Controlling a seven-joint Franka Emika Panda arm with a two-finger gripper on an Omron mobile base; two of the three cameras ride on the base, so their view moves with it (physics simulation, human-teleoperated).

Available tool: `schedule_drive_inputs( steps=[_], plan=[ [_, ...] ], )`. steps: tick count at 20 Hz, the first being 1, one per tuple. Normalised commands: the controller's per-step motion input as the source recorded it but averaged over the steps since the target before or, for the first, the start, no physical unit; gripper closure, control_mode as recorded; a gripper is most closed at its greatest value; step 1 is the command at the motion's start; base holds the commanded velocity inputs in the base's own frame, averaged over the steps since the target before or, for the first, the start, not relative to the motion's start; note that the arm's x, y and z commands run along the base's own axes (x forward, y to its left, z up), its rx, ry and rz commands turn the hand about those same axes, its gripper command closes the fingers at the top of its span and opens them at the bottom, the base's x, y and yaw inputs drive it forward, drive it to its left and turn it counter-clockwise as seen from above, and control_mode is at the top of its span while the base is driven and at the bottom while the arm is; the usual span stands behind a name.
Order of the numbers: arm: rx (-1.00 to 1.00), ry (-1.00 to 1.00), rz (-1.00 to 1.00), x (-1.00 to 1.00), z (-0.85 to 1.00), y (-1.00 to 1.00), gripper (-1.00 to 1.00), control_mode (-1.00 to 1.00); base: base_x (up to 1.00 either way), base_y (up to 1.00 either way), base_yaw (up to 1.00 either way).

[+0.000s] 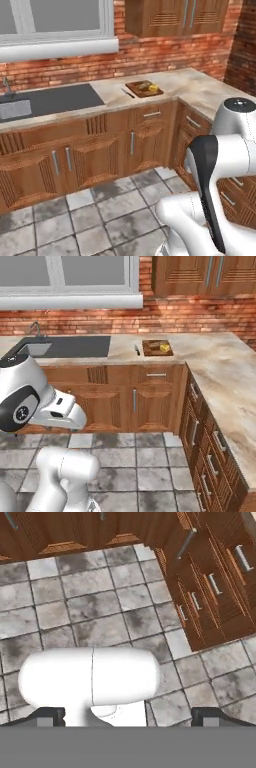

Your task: Retrieve the sausage and cheese from the fridge and place them on the cutting board on the counter.

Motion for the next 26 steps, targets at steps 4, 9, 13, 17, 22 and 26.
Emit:
schedule_drive_inputs(
  steps=[4,9,13,17,22,26],
  plan=[
    [0.00,0.00,0.00,0.00,0.00,0.00,-1.00,1.00,-0.24,0.21,1.00],
    [0.00,0.00,0.00,0.00,0.00,0.00,-1.00,1.00,-0.18,0.16,1.00],
    [0.00,0.00,0.00,0.00,0.00,0.00,-1.00,1.00,-0.14,0.13,1.00],
    [0.00,0.00,0.00,0.00,0.00,0.00,-1.00,1.00,-0.25,0.18,1.00],
    [0.00,0.00,0.00,0.00,0.00,0.00,-1.00,1.00,-0.49,0.53,0.97],
    [0.00,0.00,0.00,0.00,0.00,0.00,-1.00,1.00,-0.98,0.76,0.80]
  ],
)
